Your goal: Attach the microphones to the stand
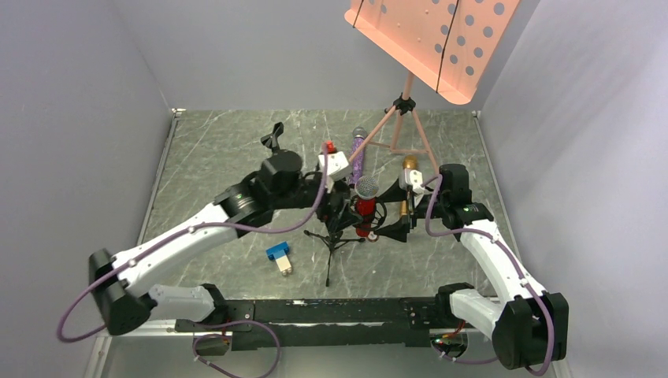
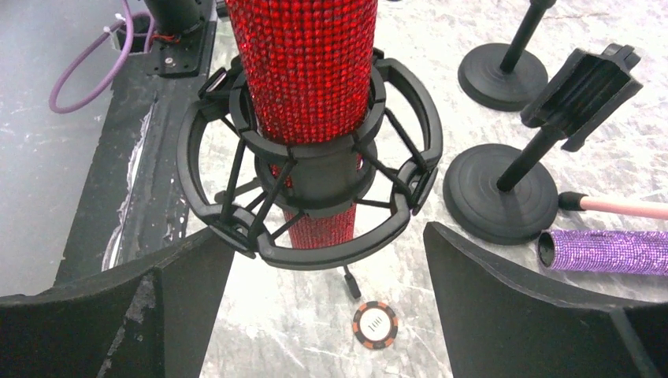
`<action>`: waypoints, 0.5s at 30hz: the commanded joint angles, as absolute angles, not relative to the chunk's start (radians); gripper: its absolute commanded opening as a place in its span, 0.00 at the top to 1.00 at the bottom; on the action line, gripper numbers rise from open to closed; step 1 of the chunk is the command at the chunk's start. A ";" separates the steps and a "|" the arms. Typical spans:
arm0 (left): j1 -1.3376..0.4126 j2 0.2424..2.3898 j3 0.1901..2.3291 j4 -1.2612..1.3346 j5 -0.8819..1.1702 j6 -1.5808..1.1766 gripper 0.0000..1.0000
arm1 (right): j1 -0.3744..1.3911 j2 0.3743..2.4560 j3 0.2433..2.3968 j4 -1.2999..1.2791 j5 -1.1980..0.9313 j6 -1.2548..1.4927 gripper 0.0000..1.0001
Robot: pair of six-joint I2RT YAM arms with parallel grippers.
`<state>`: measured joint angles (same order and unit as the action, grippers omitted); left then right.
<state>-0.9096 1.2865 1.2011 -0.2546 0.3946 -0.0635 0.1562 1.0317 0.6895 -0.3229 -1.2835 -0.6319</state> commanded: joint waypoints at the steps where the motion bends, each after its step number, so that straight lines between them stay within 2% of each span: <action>1: -0.913 1.113 1.146 -0.194 0.306 -0.021 0.01 | 0.159 1.014 0.726 -0.405 -1.273 -0.746 0.05; 5: -0.910 0.943 1.000 -0.174 0.228 -0.012 0.01 | 0.153 1.019 0.759 -0.526 -1.241 -0.863 0.05; 9: -0.901 0.785 0.766 -0.094 0.262 0.069 0.01 | 0.130 1.018 0.786 -0.630 -1.214 -0.968 0.05; 15: -0.902 0.556 0.301 0.348 0.260 0.134 0.02 | 0.069 1.004 0.813 -0.738 -1.216 -1.066 0.03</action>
<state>-0.9039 0.6353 0.4988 0.0357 0.2737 0.0650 0.0986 1.0317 0.7719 -0.6502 -1.2060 -0.9463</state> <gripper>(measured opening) 0.985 0.959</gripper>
